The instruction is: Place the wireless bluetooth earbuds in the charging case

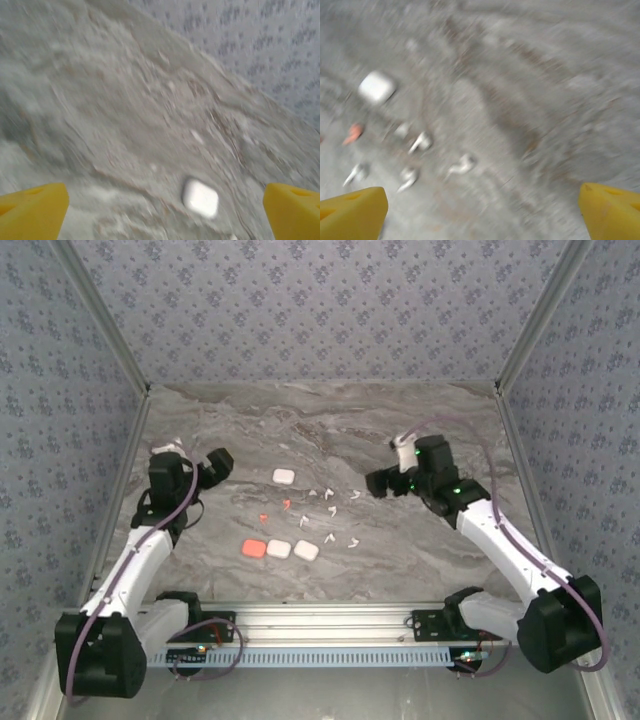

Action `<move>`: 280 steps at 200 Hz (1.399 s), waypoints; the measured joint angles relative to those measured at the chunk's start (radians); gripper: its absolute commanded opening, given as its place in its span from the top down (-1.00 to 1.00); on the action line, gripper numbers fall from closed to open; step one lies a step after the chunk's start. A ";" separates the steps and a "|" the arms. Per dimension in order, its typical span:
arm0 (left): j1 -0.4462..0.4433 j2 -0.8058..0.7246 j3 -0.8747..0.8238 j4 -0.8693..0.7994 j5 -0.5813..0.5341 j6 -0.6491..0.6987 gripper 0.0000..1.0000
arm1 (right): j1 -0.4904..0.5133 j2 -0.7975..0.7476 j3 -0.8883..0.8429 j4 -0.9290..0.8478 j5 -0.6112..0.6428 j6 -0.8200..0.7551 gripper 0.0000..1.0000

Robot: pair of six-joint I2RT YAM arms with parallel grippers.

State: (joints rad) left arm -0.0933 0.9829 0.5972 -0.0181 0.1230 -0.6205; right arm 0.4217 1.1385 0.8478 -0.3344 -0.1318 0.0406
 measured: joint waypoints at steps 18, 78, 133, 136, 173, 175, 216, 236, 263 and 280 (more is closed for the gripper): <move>-0.034 -0.002 -0.030 -0.013 0.008 -0.057 -0.99 | 0.118 0.029 0.013 -0.082 0.008 0.001 -0.99; -0.038 -0.003 -0.037 -0.023 -0.028 -0.130 -0.98 | 0.507 0.291 0.153 -0.245 0.076 0.048 -0.88; -0.038 -0.014 -0.037 -0.039 -0.045 -0.133 -0.99 | 0.657 0.570 0.328 -0.316 0.128 0.064 -0.71; -0.038 -0.014 -0.037 -0.039 -0.045 -0.133 -0.99 | 0.659 0.579 0.336 -0.319 0.130 0.064 -0.70; -0.038 -0.032 -0.037 -0.055 -0.058 -0.132 -0.98 | 0.675 0.675 0.405 -0.333 0.159 0.052 -0.58; -0.038 -0.033 -0.037 -0.056 -0.059 -0.132 -0.98 | 0.675 0.678 0.407 -0.334 0.160 0.053 -0.58; -0.038 -0.041 -0.037 -0.069 -0.065 -0.132 -0.99 | 0.678 0.748 0.432 -0.340 0.163 0.044 -0.50; -0.038 -0.041 -0.037 -0.070 -0.065 -0.130 -0.98 | 0.683 0.772 0.444 -0.341 0.163 0.040 -0.46; -0.038 -0.041 -0.030 -0.084 -0.065 -0.125 -0.98 | 0.688 0.798 0.455 -0.341 0.162 0.037 -0.34; -0.038 -0.041 -0.014 -0.095 -0.065 -0.118 -0.98 | 0.688 0.803 0.455 -0.342 0.166 0.026 -0.20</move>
State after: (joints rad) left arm -0.1314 0.9421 0.5835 -0.1131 0.0582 -0.7387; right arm 1.1099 1.9411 1.3025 -0.6765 0.0341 0.0669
